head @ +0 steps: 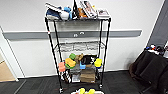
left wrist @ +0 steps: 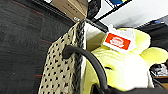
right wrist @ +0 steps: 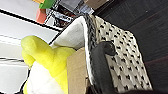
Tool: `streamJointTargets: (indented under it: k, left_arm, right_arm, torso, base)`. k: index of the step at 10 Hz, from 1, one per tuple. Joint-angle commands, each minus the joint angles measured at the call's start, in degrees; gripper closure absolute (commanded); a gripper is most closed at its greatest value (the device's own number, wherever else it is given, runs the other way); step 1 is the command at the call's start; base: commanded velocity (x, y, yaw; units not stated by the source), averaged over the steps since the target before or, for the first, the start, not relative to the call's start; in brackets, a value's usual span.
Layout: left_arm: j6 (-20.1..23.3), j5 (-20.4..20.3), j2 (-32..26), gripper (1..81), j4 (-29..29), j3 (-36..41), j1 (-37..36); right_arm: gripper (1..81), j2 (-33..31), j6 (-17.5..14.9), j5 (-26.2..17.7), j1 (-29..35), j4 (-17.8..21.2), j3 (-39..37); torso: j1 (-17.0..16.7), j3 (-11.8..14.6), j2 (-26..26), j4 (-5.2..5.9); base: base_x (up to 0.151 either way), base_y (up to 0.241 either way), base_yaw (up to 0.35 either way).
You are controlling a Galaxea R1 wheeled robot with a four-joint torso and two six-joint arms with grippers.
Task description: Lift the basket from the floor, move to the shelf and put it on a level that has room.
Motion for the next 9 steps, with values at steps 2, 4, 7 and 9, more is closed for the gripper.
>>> streamJointTargets:
  k: [2, 4, 7, 9]
  left_arm:
    - [-0.44, -6.85, -1.82, 81.1, -4.75, 3.83, -4.23]
    - [-0.44, -8.6, -2.09, 81.1, -4.84, 4.79, -2.91]
    - [-0.26, -10.62, -2.0, 81.1, -4.23, 6.11, -1.16]
    - [-0.26, -11.23, -2.09, 81.1, -4.31, 6.11, -0.62]
  right_arm:
    - [81.1, -0.49, 0.24, 0.86, 9.63, -0.73, 3.34]
    - [81.1, -0.67, 0.24, 0.86, 9.2, -1.08, 3.51]
    - [81.1, -0.67, 0.24, 0.86, 8.4, -1.35, 3.6]
    - [81.1, -1.19, 0.24, 0.87, 7.87, -1.7, 4.3]
  torso:
    - [-4.72, 0.0, 7.35, 0.0]
    - [-7.26, 0.0, 11.24, 0.0]
    - [-11.04, 0.0, 17.07, 0.0]
    - [-13.75, 0.0, 21.25, 0.0]
  base:
    - [0.0, 0.0, 0.0]
    - [0.0, 0.0, 0.0]
    - [0.0, 0.0, 0.0]
    - [0.0, 0.0, 0.0]
